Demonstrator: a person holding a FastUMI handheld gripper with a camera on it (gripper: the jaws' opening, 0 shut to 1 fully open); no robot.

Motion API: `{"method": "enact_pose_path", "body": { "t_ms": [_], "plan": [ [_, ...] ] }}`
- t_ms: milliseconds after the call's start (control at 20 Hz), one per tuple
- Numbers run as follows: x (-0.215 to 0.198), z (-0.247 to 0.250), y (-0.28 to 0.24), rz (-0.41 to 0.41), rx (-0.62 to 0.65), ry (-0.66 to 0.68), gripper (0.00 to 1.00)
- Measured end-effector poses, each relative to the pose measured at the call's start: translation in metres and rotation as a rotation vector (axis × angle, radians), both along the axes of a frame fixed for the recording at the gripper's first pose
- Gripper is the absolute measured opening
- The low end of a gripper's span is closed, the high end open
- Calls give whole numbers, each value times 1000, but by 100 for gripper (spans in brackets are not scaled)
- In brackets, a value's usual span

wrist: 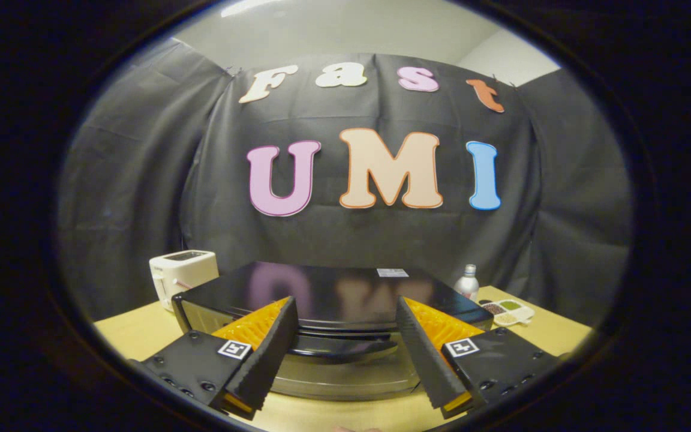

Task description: Open the toaster oven, put the food inside, and close the toaster oven door.

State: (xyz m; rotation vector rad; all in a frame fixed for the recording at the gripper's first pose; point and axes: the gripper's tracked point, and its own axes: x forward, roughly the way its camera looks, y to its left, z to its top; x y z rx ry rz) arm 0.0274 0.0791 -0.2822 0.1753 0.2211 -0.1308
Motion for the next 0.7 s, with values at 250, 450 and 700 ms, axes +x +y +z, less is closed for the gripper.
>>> {"method": "enact_pose_path", "body": {
  "t_ms": [250, 450, 700],
  "plan": [
    [-33, 1, 3, 11, 71, -38, 100],
    [-64, -3, 7, 34, 53, -11, 100],
    [-101, -13, 12, 39, 45, 5, 100]
  ]
}}
